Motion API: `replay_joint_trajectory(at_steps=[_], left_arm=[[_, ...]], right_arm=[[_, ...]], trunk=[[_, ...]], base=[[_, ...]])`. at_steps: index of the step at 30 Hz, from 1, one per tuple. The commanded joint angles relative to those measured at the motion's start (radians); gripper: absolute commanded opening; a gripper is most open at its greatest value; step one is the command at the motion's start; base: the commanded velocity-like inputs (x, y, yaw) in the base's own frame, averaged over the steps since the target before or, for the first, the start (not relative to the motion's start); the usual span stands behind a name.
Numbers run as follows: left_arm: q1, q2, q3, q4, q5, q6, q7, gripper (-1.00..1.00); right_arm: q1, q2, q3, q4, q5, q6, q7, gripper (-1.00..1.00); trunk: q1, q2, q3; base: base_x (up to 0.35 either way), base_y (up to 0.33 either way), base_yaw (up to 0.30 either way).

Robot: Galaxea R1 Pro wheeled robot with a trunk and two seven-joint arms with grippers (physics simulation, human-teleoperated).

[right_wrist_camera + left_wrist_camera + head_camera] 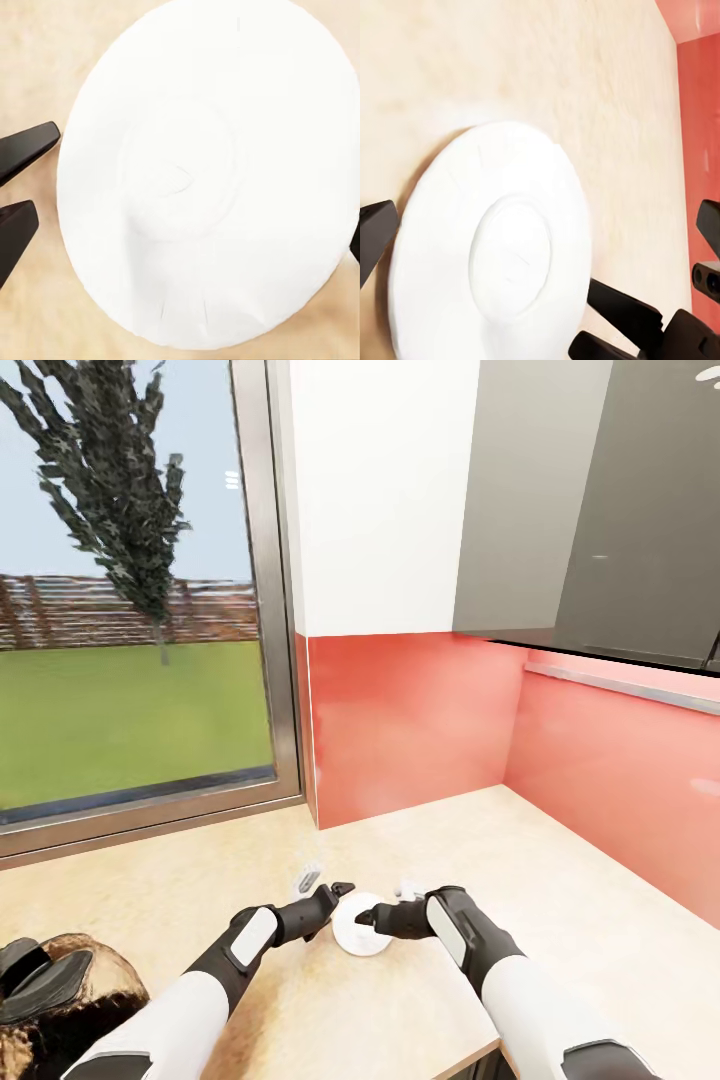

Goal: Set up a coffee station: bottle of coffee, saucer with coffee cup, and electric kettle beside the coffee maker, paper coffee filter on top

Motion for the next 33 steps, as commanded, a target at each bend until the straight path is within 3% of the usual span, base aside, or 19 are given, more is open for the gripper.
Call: replay_joint_trajectory(at_steps=[1,15,22,33], left_arm=[[0.0,-0.001,0.006,0.001,0.003,0.007,0.0,1.0],[0.001,0.0,0.006,-0.006,0.003,0.006,0.086,1.0],[0.001,-0.001,0.006,-0.006,0.006,0.006,0.092,1.0],[0.001,-0.001,0.006,-0.003,0.043,0.001,0.094,1.0]], right_arm=[[0.001,0.0,0.003,0.015,-0.01,0.007,0.0,1.0],[0.001,0.0,0.002,0.015,-0.01,0.007,0.0,1.0],[0.001,0.0,0.002,0.015,-0.01,0.007,0.0,1.0],[0.001,0.002,0.003,0.018,-0.01,0.007,0.0,1.0]], trunk=[[0.001,0.0,-0.001],[0.001,0.0,-0.001],[0.001,0.0,-0.001],[0.001,0.0,-0.001]], base=[[0.0,0.0,0.0],[0.0,0.0,0.0],[0.0,0.0,0.0],[0.0,0.0,0.0]])
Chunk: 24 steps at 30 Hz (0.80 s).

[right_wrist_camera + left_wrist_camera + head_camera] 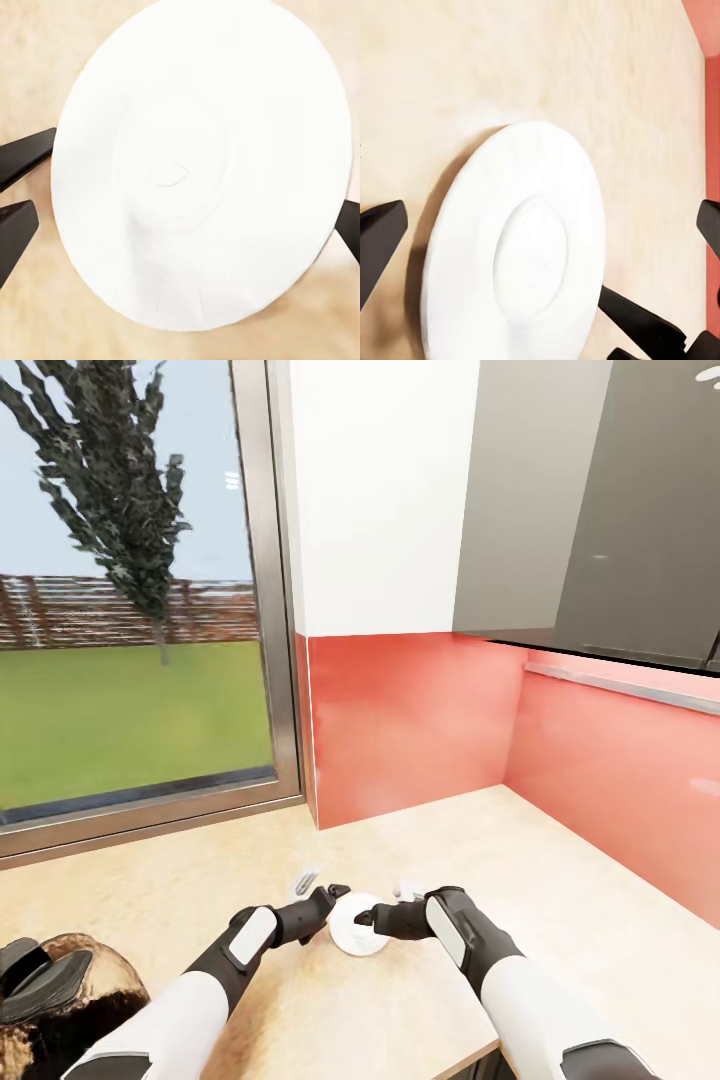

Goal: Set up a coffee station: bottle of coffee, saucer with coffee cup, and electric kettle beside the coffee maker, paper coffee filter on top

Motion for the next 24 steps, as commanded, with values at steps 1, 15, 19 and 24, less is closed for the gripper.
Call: replay_joint_trajectory(at_steps=[1,15,19,24], left_arm=[[0.0,-0.001,0.004,0.003,-0.001,0.008,0.002,1.0],[0.0,-0.001,0.004,0.01,0.0,0.007,0.002,1.0],[0.0,-0.001,0.004,0.01,0.001,0.007,0.002,1.0],[0.0,-0.002,0.004,0.009,0.001,0.008,0.002,1.0]], right_arm=[[0.001,0.001,0.004,0.015,-0.005,0.007,-0.001,1.0],[0.001,0.017,0.004,0.017,-0.005,0.007,-0.001,1.0],[0.001,0.017,0.004,0.017,-0.005,0.007,-0.001,1.0],[0.001,0.017,0.004,0.017,-0.005,0.007,-0.001,1.0]], trunk=[[0.001,0.0,-0.001],[0.001,0.0,-0.001],[0.001,0.0,-0.001],[0.001,0.0,-0.001]], base=[[0.0,0.0,0.0],[0.0,0.0,0.0],[0.0,0.0,0.0],[0.0,0.0,0.0]])
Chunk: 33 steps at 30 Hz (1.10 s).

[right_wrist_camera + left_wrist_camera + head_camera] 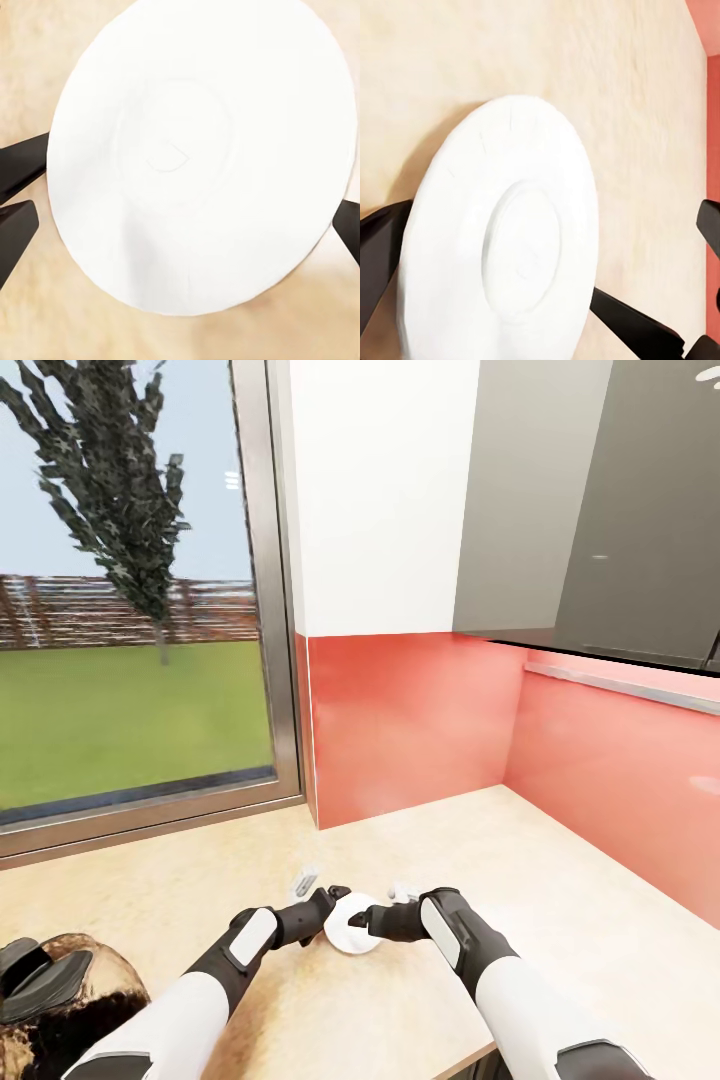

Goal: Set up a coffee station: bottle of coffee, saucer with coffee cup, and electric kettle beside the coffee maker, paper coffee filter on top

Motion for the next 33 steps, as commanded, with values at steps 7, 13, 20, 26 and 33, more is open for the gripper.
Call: replay_joint_trajectory(at_steps=[7,13,20,26,33], left_arm=[[0.0,-0.001,0.004,-0.001,-0.003,0.009,0.002,1.0],[0.0,-0.001,0.004,-0.002,-0.003,0.009,0.0,1.0],[0.0,-0.001,0.004,-0.003,-0.003,0.009,0.0,1.0],[0.0,-0.001,0.004,-0.002,-0.003,0.009,0.0,1.0],[0.0,-0.001,0.004,-0.002,-0.003,0.009,0.001,1.0]], right_arm=[[0.001,0.0,0.004,0.009,-0.003,0.007,-0.002,1.0],[0.001,0.004,0.004,0.009,-0.003,0.007,0.0,1.0],[0.001,0.004,0.004,0.01,-0.003,0.007,0.0,1.0],[0.001,0.004,0.004,0.011,-0.003,0.007,0.0,1.0],[0.001,0.004,0.004,0.011,-0.003,0.007,0.0,1.0]], trunk=[[0.001,0.0,-0.001],[0.001,0.0,-0.001],[0.001,0.0,-0.001],[0.001,0.0,-0.001],[0.001,0.0,-0.001]], base=[[0.0,0.0,0.0],[0.0,0.0,0.0],[0.0,0.0,0.0],[0.0,0.0,0.0],[0.0,0.0,0.0]])
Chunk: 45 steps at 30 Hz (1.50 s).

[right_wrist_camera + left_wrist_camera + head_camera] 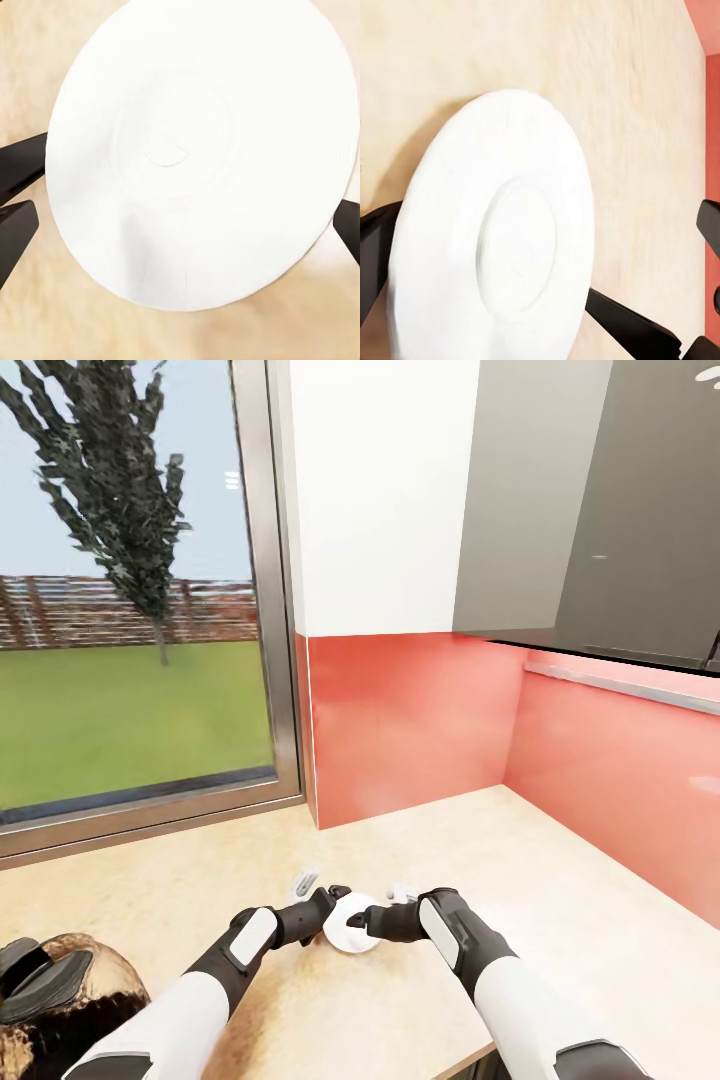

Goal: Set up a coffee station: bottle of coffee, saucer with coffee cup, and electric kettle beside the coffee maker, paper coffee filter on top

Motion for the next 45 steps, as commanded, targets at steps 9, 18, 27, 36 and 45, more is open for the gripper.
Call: replay_joint_trajectory(at_steps=[9,18,27,36,45], left_arm=[[0.0,-0.001,0.005,0.001,-0.003,0.007,0.001,1.0],[0.0,-0.001,0.005,0.001,-0.003,0.007,0.001,1.0],[0.0,-0.001,0.005,0.004,-0.003,0.007,0.001,1.0],[0.0,-0.001,0.005,0.004,-0.003,0.008,0.001,1.0],[0.0,-0.001,0.005,0.004,-0.003,0.01,0.001,1.0]], right_arm=[[0.001,0.0,0.002,0.009,-0.002,0.007,-0.001,1.0],[0.001,0.0,0.002,0.009,-0.002,0.007,-0.001,1.0],[0.001,0.0,0.003,0.009,-0.002,0.007,-0.001,1.0],[0.001,0.0,0.102,0.009,-0.002,0.007,0.021,1.0],[0.001,0.0,0.106,0.009,-0.002,0.007,0.027,1.0]], trunk=[[0.001,0.0,-0.001],[0.001,0.0,-0.001],[0.001,0.0,-0.001],[0.001,0.0,-0.001],[0.001,0.0,-0.001]], base=[[0.0,0.0,0.0],[0.0,0.0,0.0],[0.0,0.0,0.0],[0.0,0.0,0.0],[0.0,0.0,0.0]])
